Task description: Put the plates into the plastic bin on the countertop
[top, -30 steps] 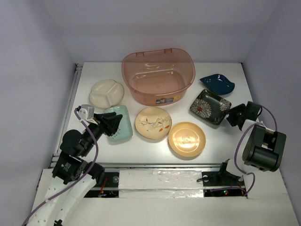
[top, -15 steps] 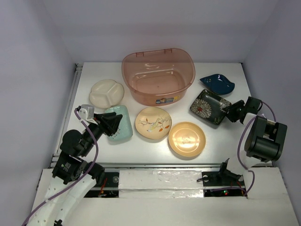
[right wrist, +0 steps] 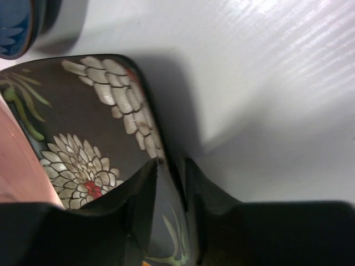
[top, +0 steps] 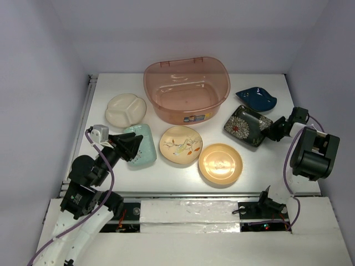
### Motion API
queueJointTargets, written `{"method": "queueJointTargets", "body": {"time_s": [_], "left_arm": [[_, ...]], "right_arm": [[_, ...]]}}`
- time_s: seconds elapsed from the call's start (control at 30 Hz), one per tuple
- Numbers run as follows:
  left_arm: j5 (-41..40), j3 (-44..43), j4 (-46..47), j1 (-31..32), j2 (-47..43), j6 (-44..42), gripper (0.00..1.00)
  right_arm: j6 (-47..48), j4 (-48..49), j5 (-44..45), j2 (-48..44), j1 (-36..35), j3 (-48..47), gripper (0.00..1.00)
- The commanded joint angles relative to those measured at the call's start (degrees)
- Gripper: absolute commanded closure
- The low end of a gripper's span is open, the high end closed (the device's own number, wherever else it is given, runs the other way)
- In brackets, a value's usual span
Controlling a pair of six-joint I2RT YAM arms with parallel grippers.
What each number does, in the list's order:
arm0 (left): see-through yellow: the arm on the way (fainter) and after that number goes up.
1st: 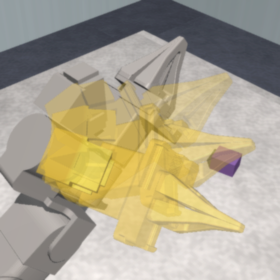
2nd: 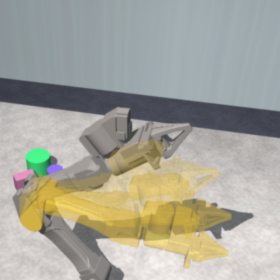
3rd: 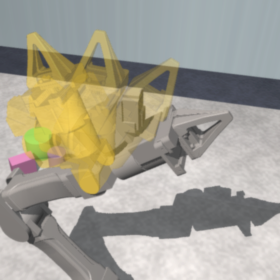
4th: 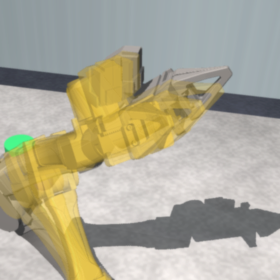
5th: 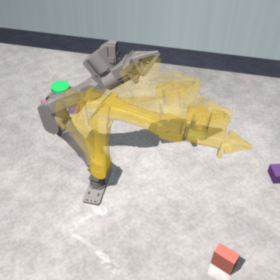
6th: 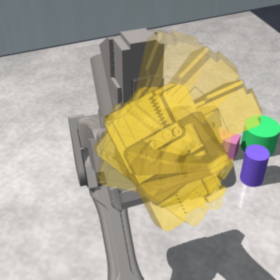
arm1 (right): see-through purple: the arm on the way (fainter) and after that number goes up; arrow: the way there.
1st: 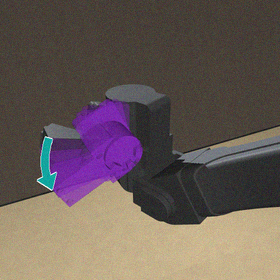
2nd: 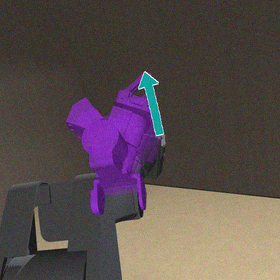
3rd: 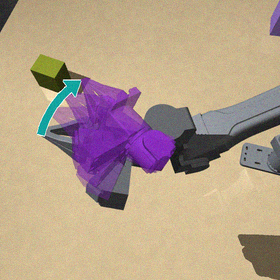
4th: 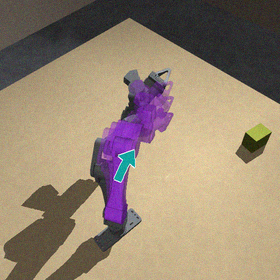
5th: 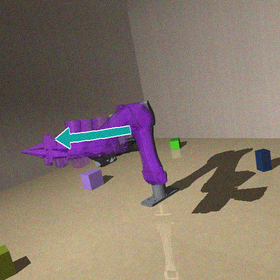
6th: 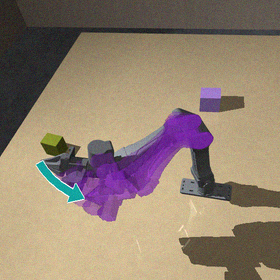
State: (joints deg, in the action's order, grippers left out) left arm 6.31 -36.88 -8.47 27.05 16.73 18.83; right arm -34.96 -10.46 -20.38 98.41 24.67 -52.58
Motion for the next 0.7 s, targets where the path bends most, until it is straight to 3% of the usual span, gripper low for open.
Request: {"method": "queueJointTargets", "body": {"time_s": [0.0,0.13,0.2,0.4,0.5,0.67], "left_arm": [[-0.5,-1.44,1.7,0.37,-0.56,-0.72,0.64],[-1.21,-1.61,1.61,0.37,-0.82,-0.81,0.64],[-1.56,-1.61,1.44,0.37,-0.91,-0.99,0.64],[-1.47,-1.61,1.17,0.37,-0.56,-1.07,0.64],[-1.56,-1.61,1.09,0.37,-0.39,-1.08,0.64],[-2.0,-1.61,0.82,0.37,-0.12,-0.99,0.64]], "right_arm": [[1.3,-4.31,-0.36,1.08,-0.06,-3.06,0.69],[-0.28,-4.49,0.25,0.91,-0.06,-2.71,0.96],[-0.63,-3.17,0.34,-0.06,-0.06,-2.01,1.0],[-1.07,2.18,0.61,-4.27,-0.06,4.05,1.0],[-2.65,6.65,-0.53,-10.76,-0.06,9.15,1.0],[-6.34,7.74,-2.64,-29.63,-0.06,13.11,1.0]]}}
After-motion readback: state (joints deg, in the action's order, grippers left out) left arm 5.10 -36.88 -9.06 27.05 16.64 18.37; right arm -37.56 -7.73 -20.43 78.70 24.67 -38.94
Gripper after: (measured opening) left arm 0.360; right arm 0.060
